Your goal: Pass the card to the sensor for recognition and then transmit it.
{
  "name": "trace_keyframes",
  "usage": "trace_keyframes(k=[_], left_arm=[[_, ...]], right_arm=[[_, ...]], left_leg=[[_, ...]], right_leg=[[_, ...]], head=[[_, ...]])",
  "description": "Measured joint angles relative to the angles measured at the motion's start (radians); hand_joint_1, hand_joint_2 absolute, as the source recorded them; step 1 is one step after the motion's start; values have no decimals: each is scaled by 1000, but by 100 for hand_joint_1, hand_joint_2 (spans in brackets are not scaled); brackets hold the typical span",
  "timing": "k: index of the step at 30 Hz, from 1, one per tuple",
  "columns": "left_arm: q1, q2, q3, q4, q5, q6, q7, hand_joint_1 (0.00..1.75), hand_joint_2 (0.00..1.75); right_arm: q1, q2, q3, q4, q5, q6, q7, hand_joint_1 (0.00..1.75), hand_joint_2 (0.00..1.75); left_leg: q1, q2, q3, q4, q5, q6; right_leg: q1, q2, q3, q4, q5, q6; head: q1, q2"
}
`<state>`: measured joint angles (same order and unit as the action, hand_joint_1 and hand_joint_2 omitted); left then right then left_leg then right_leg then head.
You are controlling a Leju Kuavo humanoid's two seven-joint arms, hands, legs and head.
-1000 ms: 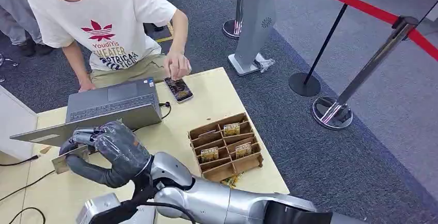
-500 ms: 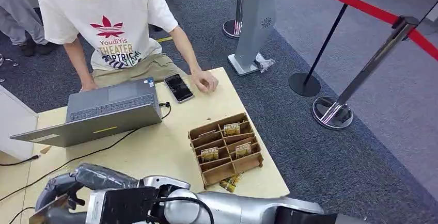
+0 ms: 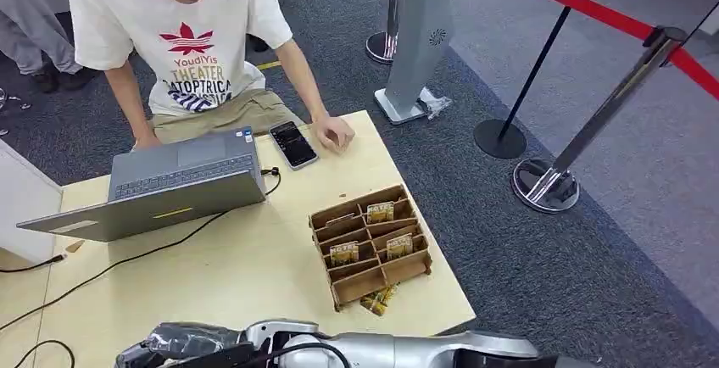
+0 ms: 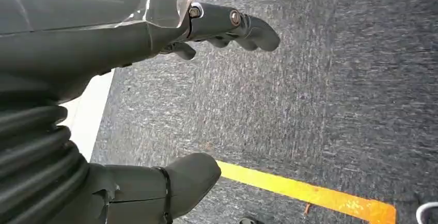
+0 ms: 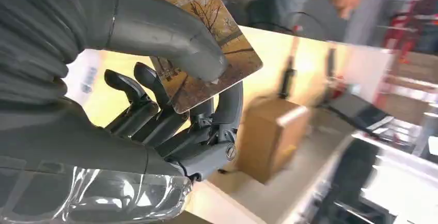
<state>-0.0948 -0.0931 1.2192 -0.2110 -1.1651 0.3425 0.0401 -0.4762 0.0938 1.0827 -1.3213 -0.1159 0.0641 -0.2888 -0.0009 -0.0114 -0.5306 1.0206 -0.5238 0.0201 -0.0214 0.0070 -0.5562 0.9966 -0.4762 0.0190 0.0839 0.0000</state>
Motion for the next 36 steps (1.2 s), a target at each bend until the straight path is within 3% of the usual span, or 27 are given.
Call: trace_keyframes(k=[3,10,22,36], left_arm=[[-24,7,-34,0,-39,-32,42,0,175],[-38,11,-64,0,-50,-45,59,0,175],[-53,13,-96,0,-61,-49,74,0,175],[-61,14,-116,0,-50,-48,82,0,175]], right_arm=[[28,2,36,217,59,-15,-19,175,175],[30,23,38,417,83,-84,-33,175,175],[30,43,30,570,80,-149,-36,175,175],[-7,89,-30,696,61,-171,-61,175,175]], left_leg=[[0,0,0,0,0,0],[0,0,0,0,0,0],[0,0,0,0,0,0],[0,0,0,0,0,0]], right_leg=[[0,0,0,0,0,0],[0,0,0,0,0,0],[0,0,0,0,0,0],[0,0,0,0,0,0]], head=[[0,0],[0,0],[0,0],[0,0]])
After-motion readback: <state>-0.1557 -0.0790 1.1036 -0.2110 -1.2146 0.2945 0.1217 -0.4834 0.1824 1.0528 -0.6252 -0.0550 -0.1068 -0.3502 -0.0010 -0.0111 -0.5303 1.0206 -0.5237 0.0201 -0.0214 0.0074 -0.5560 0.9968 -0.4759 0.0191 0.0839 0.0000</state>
